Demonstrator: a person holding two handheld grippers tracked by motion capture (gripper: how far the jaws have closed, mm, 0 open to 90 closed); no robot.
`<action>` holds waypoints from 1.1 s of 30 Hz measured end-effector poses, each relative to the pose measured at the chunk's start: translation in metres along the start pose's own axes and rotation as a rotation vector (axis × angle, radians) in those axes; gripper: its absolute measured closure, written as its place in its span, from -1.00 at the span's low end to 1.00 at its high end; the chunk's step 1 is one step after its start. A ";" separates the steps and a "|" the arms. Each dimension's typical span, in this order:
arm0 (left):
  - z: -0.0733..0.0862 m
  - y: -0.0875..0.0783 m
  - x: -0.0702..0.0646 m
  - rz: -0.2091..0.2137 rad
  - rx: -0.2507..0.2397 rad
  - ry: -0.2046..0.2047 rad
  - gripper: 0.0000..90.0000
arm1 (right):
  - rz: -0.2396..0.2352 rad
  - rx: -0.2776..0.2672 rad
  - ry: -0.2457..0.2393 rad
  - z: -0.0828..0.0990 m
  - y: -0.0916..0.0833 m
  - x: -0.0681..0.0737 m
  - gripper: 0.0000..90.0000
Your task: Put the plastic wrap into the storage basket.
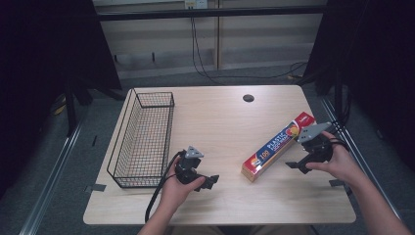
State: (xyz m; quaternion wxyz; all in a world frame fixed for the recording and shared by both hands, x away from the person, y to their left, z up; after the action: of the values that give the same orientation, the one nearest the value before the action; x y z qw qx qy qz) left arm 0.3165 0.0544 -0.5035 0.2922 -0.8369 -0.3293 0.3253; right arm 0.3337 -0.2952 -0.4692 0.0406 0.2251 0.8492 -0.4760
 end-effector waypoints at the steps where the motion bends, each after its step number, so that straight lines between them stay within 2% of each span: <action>1: 0.000 0.000 0.000 -0.004 0.001 0.000 -0.90 | -0.004 0.005 0.004 -0.002 0.000 -0.002 -0.91; 5: 0.001 0.000 0.000 -0.002 0.011 -0.001 -0.90 | -0.010 0.034 -0.041 -0.007 0.008 -0.009 -0.89; 9: 0.002 0.000 0.000 0.003 0.014 0.001 -0.90 | -0.011 0.048 -0.053 -0.012 0.014 -0.015 -0.90; 11: 0.002 0.001 -0.001 0.008 0.015 0.008 -0.90 | -0.004 0.037 -0.059 -0.015 0.018 -0.019 -0.90; 12: 0.002 0.002 -0.002 0.011 0.008 -0.005 -0.90 | -0.005 0.042 -0.060 -0.017 0.019 -0.020 -0.90; 13: 0.003 0.002 -0.001 0.007 0.022 0.011 -0.90 | -0.002 0.042 -0.065 -0.018 0.021 -0.021 -0.90; 15: 0.003 0.003 -0.002 0.011 0.026 0.011 -0.90 | -0.003 0.058 -0.082 -0.020 0.027 -0.024 -0.92; 17: 0.004 0.004 -0.003 0.016 0.027 0.012 -0.90 | -0.002 0.061 -0.096 -0.021 0.029 -0.024 -0.92; 19: 0.004 0.004 -0.003 0.016 0.032 0.014 -0.90 | -0.021 0.067 -0.098 -0.021 0.032 -0.024 -0.92; 20: 0.004 0.004 -0.003 0.016 0.033 0.014 -0.90 | -0.033 0.080 -0.117 -0.021 0.035 -0.024 -0.92; 24: 0.005 0.006 -0.003 0.018 0.032 0.011 -0.90 | -0.033 0.088 -0.140 -0.020 0.039 -0.025 -0.93; 28: 0.005 0.006 -0.004 0.011 0.046 0.023 -0.90 | -0.068 0.102 -0.147 -0.019 0.046 -0.025 -0.92; 33: 0.005 0.007 -0.004 0.010 0.050 0.023 -0.90 | -0.076 0.086 -0.141 -0.020 0.049 -0.027 -1.00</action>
State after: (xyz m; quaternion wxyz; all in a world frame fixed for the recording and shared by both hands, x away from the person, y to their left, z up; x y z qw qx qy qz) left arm 0.3132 0.0486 -0.5099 0.3153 -0.8346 -0.3135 0.3253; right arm 0.3811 -0.2660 -0.4890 0.0723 0.1603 0.8309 -0.5280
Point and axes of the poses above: each handheld gripper's, and its own axes: y roughly forward along the jaws, z roughly out of its underside, x roughly to its left, the point moved 5 cm from there along y, roughly forward along the jaws, and after that the axes turned 15 degrees about -y, right-handed, at the moved point
